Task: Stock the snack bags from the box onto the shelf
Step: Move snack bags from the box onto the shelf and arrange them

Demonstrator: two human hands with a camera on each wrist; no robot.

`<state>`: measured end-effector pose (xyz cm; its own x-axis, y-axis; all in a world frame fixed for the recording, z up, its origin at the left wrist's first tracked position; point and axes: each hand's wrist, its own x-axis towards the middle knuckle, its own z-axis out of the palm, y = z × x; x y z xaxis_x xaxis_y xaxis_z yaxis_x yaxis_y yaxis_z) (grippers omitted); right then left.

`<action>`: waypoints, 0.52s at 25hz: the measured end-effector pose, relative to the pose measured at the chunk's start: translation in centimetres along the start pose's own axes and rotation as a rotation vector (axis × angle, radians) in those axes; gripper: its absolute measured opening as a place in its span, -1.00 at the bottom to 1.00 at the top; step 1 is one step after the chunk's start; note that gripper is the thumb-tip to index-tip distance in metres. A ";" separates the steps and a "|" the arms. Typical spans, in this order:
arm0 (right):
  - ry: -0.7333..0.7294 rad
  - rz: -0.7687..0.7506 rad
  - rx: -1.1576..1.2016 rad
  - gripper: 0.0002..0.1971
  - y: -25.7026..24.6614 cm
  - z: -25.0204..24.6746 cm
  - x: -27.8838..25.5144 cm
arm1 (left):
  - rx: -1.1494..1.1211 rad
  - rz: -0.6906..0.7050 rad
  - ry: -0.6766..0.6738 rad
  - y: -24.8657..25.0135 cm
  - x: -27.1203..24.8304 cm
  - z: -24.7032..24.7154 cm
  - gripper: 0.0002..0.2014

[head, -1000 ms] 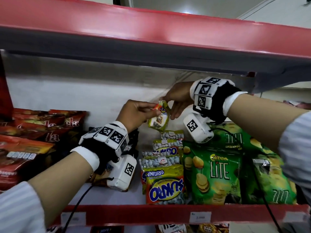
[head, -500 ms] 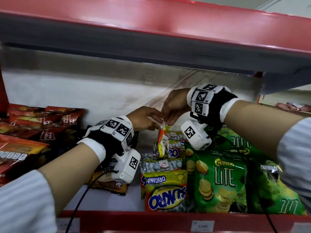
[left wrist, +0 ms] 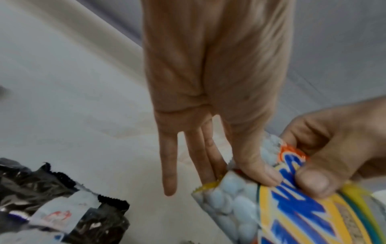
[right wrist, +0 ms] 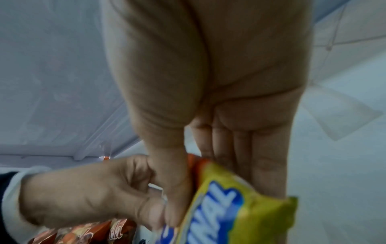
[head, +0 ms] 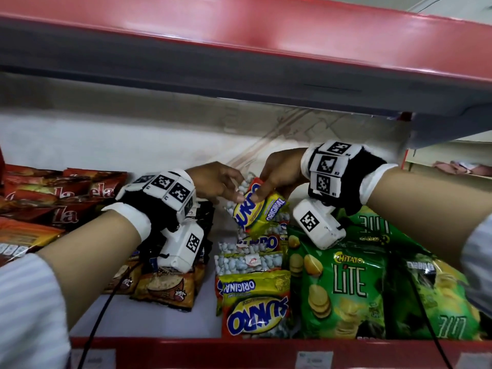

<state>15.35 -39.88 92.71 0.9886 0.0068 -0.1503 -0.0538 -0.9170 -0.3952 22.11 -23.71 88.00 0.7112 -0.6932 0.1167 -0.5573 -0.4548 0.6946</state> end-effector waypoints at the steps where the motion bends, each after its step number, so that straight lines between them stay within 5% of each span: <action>1: 0.056 -0.014 -0.023 -0.64 0.1 0.0 0.2 | -0.077 -0.011 0.042 0.2 0.0 -0.4 -0.80; 6: 0.149 -0.098 0.106 -0.87 0.2 -1.4 1.2 | -0.171 0.057 0.271 1.6 0.2 -2.5 -0.76; 9: 0.006 -0.026 0.104 -0.83 0.7 -2.9 2.0 | 0.133 0.090 0.380 2.1 1.3 -4.2 -0.74; 13: -0.064 0.106 -0.222 -0.64 2.1 -3.8 4.6 | 0.484 0.026 0.324 1.5 3.7 -3.6 -0.63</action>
<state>20.30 -43.26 94.63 0.9677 -0.0752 -0.2406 -0.1175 -0.9791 -0.1663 25.39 -24.96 92.00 0.7468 -0.5362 0.3933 -0.6547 -0.6965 0.2936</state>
